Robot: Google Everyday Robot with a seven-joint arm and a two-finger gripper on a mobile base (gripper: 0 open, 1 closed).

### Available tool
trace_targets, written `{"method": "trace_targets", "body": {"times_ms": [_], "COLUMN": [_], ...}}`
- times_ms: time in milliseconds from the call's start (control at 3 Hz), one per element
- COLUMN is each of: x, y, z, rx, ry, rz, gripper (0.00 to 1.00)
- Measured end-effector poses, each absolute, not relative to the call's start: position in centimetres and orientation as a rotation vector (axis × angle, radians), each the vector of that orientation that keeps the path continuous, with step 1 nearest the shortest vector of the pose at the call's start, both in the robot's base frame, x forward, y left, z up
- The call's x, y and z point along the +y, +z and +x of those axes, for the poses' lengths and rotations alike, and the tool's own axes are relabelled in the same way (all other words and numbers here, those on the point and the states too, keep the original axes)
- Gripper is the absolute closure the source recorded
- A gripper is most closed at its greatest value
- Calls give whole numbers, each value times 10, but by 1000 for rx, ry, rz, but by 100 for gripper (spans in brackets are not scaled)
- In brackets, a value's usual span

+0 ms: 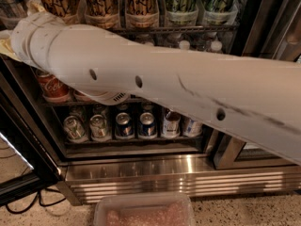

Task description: Pick redbull can from top shelf of fridge

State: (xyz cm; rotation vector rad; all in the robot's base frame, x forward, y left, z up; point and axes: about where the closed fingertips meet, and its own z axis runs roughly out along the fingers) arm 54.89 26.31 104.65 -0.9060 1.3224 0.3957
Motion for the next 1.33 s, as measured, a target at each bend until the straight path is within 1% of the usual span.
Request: {"method": "trace_targets", "body": {"times_ms": [1000,1333], "x": [271,276], "y": [1066,1071], "z": [556,566], "rx": [1294,1272], "ry": [367,342], "rz": [-917,-920], "gripper": [38,38]}}
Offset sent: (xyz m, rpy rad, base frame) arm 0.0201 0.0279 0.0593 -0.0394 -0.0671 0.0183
